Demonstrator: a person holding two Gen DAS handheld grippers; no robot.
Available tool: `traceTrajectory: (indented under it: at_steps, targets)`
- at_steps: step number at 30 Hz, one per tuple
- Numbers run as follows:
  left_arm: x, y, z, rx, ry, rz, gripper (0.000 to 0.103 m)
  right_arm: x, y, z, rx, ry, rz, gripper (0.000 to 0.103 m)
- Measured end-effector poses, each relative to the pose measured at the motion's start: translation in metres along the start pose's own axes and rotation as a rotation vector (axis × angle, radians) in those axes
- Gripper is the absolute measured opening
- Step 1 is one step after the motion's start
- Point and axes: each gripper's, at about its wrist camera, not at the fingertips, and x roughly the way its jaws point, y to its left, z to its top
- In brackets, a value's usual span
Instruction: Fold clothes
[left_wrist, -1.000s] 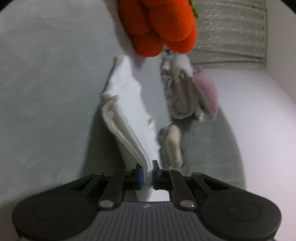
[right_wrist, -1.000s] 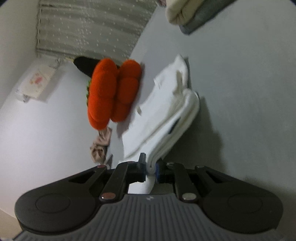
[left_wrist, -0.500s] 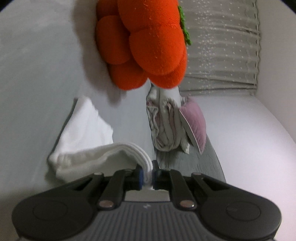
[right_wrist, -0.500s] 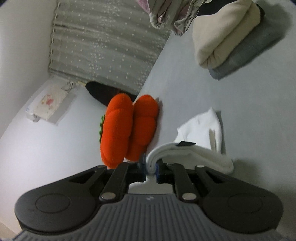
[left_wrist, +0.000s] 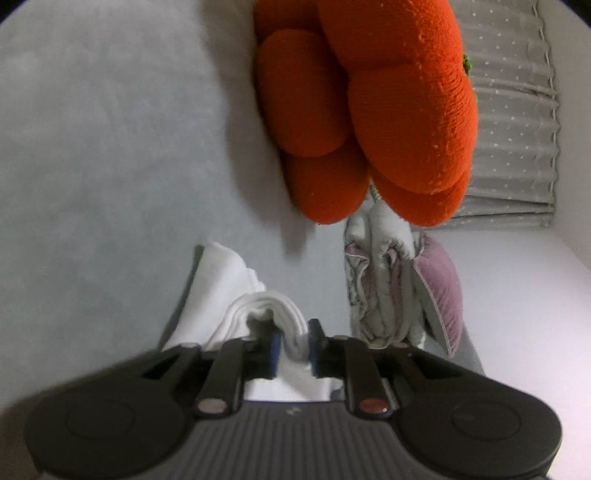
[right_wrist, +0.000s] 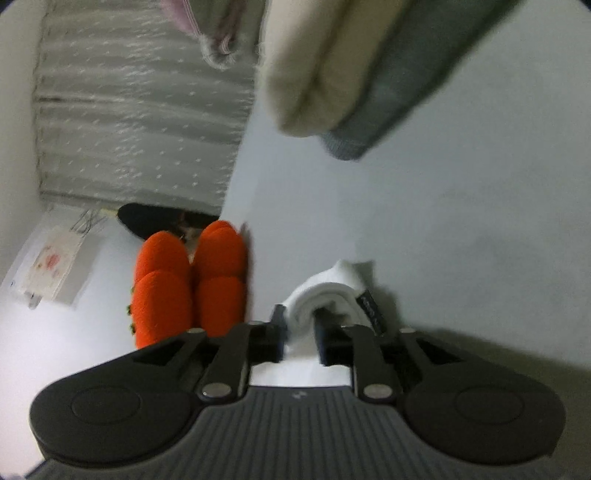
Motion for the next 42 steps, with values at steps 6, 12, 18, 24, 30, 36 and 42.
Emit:
traceTrajectory:
  at_steps: [6,12,18,24,30,36,42]
  targets:
    - [-0.027,-0.021,-0.002,0.133,-0.047,0.013,0.053,-0.026,0.011,0.001,-0.042,-0.067,0.007,0.050]
    - [-0.036,-0.055,-0.025,0.469,-0.122,0.237,0.053,-0.037,0.035,-0.020,-0.256,-0.126,-0.130,0.050]
    - [-0.047,-0.063,-0.032,0.604,-0.103,0.399,0.055,-0.038,0.038,-0.031,-0.342,-0.092,-0.215,0.050]
    - [-0.061,-0.062,-0.032,0.566,-0.019,0.458,0.059,-0.051,0.044,-0.030,-0.321,-0.066,-0.244,0.050]
    - [-0.077,-0.053,-0.038,0.454,0.062,0.481,0.059,-0.070,0.042,-0.042,-0.284,-0.020,-0.262,0.050]
    - [-0.084,-0.045,-0.058,0.368,0.141,0.419,0.059,-0.082,0.030,-0.061,-0.221,0.027,-0.252,0.050]
    - [-0.061,-0.017,-0.077,0.238,0.120,0.339,0.053,-0.069,0.021,-0.086,-0.170,0.069,-0.211,0.050]
